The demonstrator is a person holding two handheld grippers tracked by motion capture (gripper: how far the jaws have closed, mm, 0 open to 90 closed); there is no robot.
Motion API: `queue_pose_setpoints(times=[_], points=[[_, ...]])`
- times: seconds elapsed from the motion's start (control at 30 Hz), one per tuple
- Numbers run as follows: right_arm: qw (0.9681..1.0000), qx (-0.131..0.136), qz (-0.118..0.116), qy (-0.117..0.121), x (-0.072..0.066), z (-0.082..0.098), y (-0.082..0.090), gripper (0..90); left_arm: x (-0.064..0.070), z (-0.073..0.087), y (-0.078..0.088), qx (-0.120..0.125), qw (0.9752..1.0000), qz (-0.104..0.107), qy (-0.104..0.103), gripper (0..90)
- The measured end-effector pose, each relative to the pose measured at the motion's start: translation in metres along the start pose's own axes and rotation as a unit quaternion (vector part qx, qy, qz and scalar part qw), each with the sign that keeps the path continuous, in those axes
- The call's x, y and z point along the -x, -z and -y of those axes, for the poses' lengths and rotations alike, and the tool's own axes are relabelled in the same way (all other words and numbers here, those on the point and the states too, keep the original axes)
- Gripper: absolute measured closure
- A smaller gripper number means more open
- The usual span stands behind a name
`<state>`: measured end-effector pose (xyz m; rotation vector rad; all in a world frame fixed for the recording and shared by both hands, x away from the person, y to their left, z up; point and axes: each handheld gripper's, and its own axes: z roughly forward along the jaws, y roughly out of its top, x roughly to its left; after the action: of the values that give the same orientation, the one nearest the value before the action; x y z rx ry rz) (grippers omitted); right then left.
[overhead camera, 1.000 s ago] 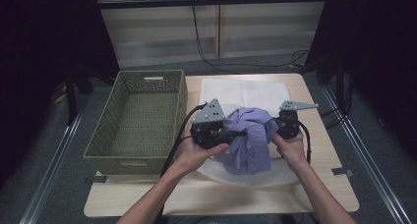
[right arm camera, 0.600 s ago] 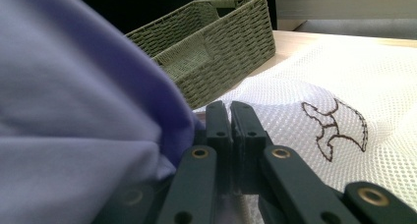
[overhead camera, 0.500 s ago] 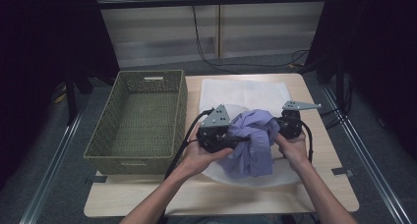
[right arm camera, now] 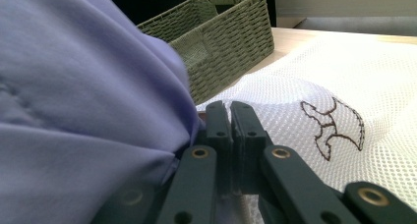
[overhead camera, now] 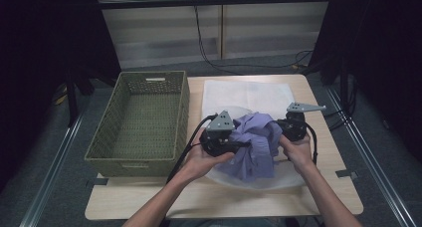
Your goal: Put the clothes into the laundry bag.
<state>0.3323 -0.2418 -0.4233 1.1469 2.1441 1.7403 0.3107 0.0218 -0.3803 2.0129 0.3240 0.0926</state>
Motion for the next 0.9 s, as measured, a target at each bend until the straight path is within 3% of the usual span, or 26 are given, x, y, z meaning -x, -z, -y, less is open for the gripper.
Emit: queue_pose_setpoints(times=[0.2, 0.53, 0.9], points=[[1.0, -0.002, 0.001, 0.002, 0.0, 0.0, 0.0, 87.1, -0.005, 0.01, -0.008, -0.018, 0.9998, -0.006, 0.01, 76.1], [1.0, -0.003, 0.001, 0.003, -0.001, 0.001, 0.0, 87.1, -0.007, 0.023, -0.027, -0.059, 0.9982, -0.003, 0.008, 76.0], [1.0, -0.005, 0.002, 0.002, -0.001, 0.002, 0.0, 87.1, -0.013, 0.033, -0.035, -0.074, 0.9971, -0.005, 0.02, 75.9]])
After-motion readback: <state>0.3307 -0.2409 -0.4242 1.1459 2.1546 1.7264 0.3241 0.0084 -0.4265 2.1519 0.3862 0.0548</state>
